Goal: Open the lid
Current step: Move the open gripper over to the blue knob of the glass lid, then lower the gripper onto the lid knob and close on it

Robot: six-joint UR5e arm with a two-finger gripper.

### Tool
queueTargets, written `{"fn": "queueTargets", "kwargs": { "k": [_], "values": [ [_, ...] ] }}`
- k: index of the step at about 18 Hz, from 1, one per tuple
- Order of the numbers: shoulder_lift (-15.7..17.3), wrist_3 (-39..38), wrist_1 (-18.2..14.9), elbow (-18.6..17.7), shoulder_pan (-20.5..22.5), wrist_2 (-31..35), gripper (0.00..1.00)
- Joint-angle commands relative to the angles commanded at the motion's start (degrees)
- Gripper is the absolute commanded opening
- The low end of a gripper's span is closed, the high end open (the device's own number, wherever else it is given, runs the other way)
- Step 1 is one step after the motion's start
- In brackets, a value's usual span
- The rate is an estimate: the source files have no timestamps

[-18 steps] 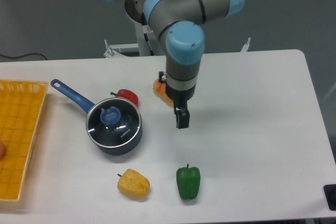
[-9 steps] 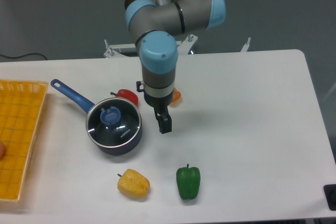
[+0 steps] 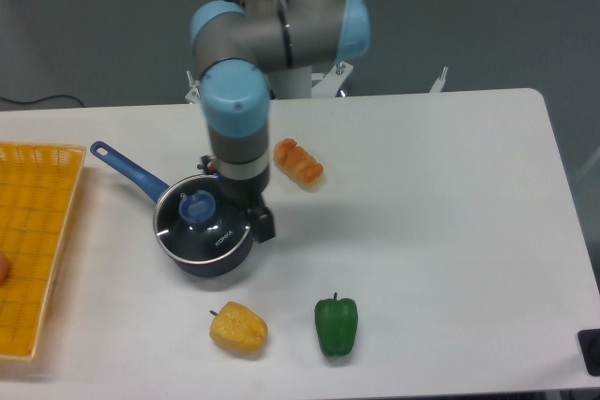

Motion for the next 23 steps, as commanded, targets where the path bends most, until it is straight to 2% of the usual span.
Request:
{"fn": "queueTargets", "kwargs": {
  "k": [3,10,17,23],
  "values": [
    [-1.15,2.99,-1.05,0.00,-2.37,3.34,1.00],
    [-0.62,2.82,-0.79,-1.05,-3.87,3.52,1.00],
    [-0.18,2.29,-0.18,-4.04,-4.32,3.44,1.00],
    [-0.09,0.80,0.18,-4.13,-5.28,3.61,1.00]
  ]
}}
